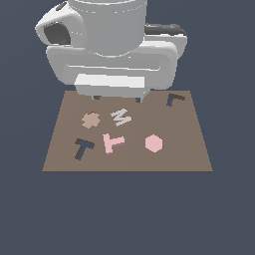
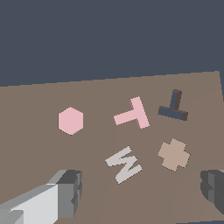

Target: Insert a designated object into the corresponding slot on a board.

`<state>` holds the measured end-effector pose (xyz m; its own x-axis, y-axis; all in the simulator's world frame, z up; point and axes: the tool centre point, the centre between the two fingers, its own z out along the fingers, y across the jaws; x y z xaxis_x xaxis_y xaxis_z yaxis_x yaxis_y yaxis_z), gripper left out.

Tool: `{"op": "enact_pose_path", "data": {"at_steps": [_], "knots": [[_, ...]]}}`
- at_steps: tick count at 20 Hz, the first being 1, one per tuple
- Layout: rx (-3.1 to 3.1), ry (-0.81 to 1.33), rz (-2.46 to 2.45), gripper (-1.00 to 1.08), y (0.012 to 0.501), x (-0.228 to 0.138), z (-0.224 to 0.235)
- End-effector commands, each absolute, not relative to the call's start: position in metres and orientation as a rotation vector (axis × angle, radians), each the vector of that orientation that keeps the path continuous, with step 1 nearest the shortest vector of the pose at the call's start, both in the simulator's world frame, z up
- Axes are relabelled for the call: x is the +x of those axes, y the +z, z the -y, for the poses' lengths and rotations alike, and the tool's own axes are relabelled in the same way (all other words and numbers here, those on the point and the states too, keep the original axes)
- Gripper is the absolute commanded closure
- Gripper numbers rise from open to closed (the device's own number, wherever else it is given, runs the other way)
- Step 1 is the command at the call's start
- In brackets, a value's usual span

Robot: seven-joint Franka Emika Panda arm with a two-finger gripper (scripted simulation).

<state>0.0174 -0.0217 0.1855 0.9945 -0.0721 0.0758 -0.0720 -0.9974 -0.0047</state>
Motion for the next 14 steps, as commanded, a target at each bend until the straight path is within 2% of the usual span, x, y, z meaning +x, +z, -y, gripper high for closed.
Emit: {"op": "enact_pose_path", "data": {"at_steps": [1, 7, 14], "knots": [[-3.135, -0.119, -0.113, -0.92, 0.186, 0.017, 0.022], [-3.136, -0.111, -0.081, -0.92, 0.177, 0.021, 0.023], [-3.137, -0.083, 0.038, -0.92, 0.144, 0.032, 0.029]]}}
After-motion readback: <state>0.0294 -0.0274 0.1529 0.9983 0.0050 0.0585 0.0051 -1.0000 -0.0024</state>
